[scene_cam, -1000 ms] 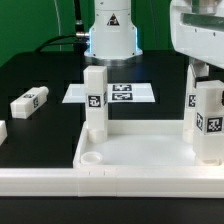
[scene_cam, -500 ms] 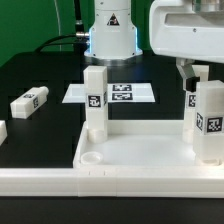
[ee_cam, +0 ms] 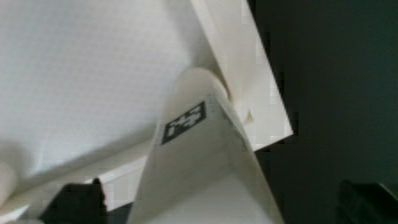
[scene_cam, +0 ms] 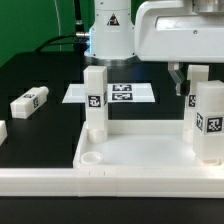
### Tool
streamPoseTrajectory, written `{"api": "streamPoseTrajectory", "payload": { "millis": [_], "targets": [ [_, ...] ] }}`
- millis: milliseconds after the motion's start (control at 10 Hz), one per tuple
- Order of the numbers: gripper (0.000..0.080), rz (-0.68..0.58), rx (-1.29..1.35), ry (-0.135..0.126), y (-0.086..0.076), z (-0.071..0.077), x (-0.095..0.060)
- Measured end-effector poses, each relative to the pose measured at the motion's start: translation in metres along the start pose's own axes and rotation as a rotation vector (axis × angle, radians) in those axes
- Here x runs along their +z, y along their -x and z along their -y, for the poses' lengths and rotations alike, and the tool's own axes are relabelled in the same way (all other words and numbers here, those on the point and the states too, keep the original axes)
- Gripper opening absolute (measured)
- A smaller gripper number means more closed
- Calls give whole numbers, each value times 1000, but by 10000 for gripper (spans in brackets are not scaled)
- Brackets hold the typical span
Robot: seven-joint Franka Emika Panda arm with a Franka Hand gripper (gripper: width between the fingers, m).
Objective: Assemble desk
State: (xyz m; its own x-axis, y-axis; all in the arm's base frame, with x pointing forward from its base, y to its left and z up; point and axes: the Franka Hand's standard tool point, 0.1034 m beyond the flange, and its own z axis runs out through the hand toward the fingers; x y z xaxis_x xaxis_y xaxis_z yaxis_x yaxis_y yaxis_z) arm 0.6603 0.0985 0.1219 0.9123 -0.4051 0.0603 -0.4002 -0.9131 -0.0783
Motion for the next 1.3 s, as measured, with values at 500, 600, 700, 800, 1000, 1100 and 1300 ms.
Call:
{"api": "streamPoseTrajectory", "payload": {
  "millis": [500, 600, 700, 800, 1000, 1100, 1300],
  "targets": [
    [649, -19, -241, -2, -1, 1, 0],
    [649, -17, -224, -1, 0, 2, 1],
    [520, -17, -223, -1, -1, 1, 1],
    [520, -17, -206, -1, -1, 0, 1],
    [288, -17, -170, -2, -2, -1, 1],
    [288, -17, -102, -2, -2, -1, 1],
    [288, -16, 30, -4, -3, -2, 2]
  ]
}}
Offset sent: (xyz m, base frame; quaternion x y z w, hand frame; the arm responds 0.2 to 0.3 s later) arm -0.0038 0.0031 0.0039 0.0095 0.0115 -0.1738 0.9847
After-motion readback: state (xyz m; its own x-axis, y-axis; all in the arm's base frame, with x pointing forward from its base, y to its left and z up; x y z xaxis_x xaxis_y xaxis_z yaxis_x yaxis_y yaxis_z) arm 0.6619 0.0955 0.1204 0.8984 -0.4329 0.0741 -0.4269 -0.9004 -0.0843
